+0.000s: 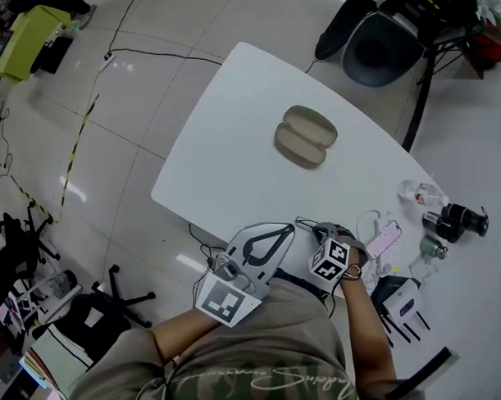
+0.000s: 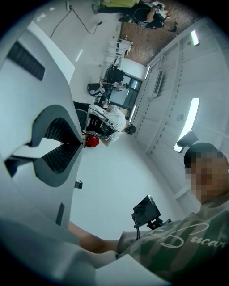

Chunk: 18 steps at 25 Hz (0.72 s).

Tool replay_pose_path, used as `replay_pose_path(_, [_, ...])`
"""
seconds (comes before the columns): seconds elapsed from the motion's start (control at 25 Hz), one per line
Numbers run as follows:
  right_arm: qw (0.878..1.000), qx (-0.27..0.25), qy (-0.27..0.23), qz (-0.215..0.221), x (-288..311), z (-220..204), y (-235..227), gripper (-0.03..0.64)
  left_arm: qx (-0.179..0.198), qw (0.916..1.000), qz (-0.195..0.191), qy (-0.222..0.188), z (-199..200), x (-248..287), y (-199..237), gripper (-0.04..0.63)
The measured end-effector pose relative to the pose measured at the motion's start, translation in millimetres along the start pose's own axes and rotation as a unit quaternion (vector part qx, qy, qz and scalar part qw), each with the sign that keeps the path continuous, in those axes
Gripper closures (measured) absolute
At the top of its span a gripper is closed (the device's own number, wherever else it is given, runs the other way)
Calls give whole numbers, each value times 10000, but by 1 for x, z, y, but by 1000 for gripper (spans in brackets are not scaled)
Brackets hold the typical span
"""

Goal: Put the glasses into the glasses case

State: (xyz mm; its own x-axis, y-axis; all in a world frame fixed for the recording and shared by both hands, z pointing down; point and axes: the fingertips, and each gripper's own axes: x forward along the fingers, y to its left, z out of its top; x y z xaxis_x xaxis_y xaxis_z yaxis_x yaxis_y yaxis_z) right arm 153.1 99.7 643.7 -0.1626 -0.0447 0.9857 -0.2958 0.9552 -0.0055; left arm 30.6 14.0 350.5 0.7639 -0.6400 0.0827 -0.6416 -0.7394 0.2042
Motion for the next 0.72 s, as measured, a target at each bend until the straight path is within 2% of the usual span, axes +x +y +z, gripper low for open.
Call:
replay_pose_path(0.16, [10000, -69, 3, -1, -3, 13, -8, 583, -19, 9995, 295, -146, 2, 6, 19, 595])
replay_pose_path(0.32, [10000, -74, -20, 28, -3, 26, -12, 583, 52, 9991, 287, -320, 6, 19, 28, 595])
replay_pose_path(0.52, [9997, -228, -16, 86, -3, 37, -15, 583, 380, 9980, 294, -404, 5, 29, 36, 595])
replay_pose_path(0.72, [9994, -327, -15, 135, -5, 48, -22, 583, 427, 9977, 307, -423, 2, 35, 49, 595])
